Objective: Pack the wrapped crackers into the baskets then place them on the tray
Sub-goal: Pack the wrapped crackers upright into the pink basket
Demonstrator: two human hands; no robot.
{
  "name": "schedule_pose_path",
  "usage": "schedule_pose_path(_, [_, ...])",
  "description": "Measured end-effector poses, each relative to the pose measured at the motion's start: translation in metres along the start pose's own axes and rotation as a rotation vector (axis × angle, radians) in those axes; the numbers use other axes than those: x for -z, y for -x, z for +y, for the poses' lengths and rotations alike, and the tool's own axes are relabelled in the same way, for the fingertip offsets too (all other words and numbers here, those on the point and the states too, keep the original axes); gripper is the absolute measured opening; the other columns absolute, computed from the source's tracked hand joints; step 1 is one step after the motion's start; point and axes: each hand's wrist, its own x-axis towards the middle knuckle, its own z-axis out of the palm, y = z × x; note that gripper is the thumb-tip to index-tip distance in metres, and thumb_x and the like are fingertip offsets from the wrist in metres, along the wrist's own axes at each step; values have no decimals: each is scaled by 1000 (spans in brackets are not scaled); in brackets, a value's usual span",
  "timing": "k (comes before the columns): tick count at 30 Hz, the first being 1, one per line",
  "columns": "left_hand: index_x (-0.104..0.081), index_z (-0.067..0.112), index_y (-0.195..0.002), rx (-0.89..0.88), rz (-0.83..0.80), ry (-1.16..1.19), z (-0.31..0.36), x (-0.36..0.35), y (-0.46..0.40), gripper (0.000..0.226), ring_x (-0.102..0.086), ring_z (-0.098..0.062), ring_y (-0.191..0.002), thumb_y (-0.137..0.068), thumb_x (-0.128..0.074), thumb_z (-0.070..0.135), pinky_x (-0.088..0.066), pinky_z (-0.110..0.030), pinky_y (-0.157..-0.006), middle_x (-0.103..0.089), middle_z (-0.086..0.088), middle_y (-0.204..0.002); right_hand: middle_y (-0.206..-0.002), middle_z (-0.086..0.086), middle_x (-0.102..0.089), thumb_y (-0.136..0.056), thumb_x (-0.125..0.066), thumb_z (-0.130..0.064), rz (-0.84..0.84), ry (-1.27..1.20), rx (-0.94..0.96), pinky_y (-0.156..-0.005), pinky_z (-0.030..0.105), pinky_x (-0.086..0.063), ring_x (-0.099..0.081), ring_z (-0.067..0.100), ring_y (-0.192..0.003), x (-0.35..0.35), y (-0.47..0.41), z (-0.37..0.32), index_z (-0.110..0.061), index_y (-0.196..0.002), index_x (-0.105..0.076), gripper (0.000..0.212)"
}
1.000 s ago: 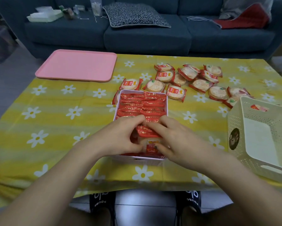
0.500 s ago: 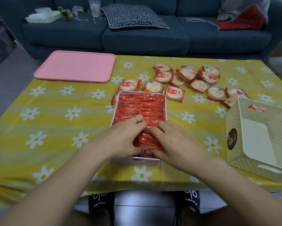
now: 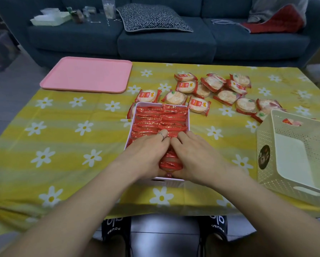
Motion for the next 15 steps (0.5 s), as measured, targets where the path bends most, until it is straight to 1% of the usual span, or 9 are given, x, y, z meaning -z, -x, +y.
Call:
schedule_pose_path(2, [-50,17,-118,-8,0,-24,1,-1,-1,58,-61,-27,-99,-78,-74,51,-51,-42,-82,-44,0,-124,-91,6,-56,-60,-77,-52,-15,5,-26,-70,38,-45,-54,27,-83,-1,-2,-2,-12,-96,-57,58])
schedule_pose_path(4, [-49,19,-121,-30,2,-30,0,-3,-1,61,-62,-27,-98,-77,-73,53,-52,-41,-81,-43,1,-123,-93,5,-55,-61,-78,-52,-27,-30,-27,-72,38,-45,-53,26,-86,0,-1,-1,-12,-98,-56,59])
schedule_pose_path(6, [-49,23,-117,-59,-6,65,-7,-1,1,62,-61,-23,-93,-72,-74,58,-53,-40,-77,-41,5,-115,-97,-1,-49,-66,-74,-52,-57,-158,-21,-77,35,-40,-47,20,-90,7,1,2,-19,-99,-51,52])
schedule_pose_path(7, [-50,25,-112,-69,-12,147,-13,1,3,60,-60,-20,-91,-69,-74,60,-53,-40,-75,-40,8,-109,-95,-4,-47,-69,-73,-51,-76,-231,-17,-76,33,-38,-45,18,-90,14,3,5,-23,-96,-48,46])
schedule_pose_path(8, [-51,26,-106,-77,-16,240,-19,3,6,56,-57,-16,-89,-68,-75,59,-52,-39,-75,-40,11,-106,-92,-7,-46,-72,-72,-49,-81,-268,-3,-76,32,-36,-45,17,-88,20,5,9,-26,-93,-47,40])
schedule_pose_path(9, [-53,27,-101,-83,-17,341,-25,5,9,49,-55,-12,-87,-70,-77,56,-51,-36,-75,-42,12,-103,-92,-8,-48,-76,-70,-48,-78,-262,14,-76,33,-36,-47,17,-89,26,7,13,-27,-92,-50,33])
schedule_pose_path(11, [-62,29,-95,-86,3,527,-34,8,15,28,-54,-10,-83,-80,-79,43,-48,-31,-74,-48,14,-101,-94,-10,-58,-84,-66,-43,-59,-249,41,-83,36,-41,-53,16,-92,33,9,17,-28,-96,-63,19])
schedule_pose_path(13, [-69,30,-92,-89,27,575,-38,6,16,8,-55,-10,-81,-89,-74,34,-45,-27,-73,-52,14,-99,-93,-11,-63,-88,-63,-36,-70,-301,62,-85,38,-45,-57,15,-92,35,9,15,-29,-94,-70,11])
schedule_pose_path(15, [-72,27,-89,-92,16,525,-36,0,12,3,-55,-6,-82,-91,-72,29,-43,-24,-73,-52,14,-98,-92,-9,-65,-89,-62,-33,-110,-259,79,-85,39,-46,-58,18,-93,29,7,12,-28,-92,-71,10])
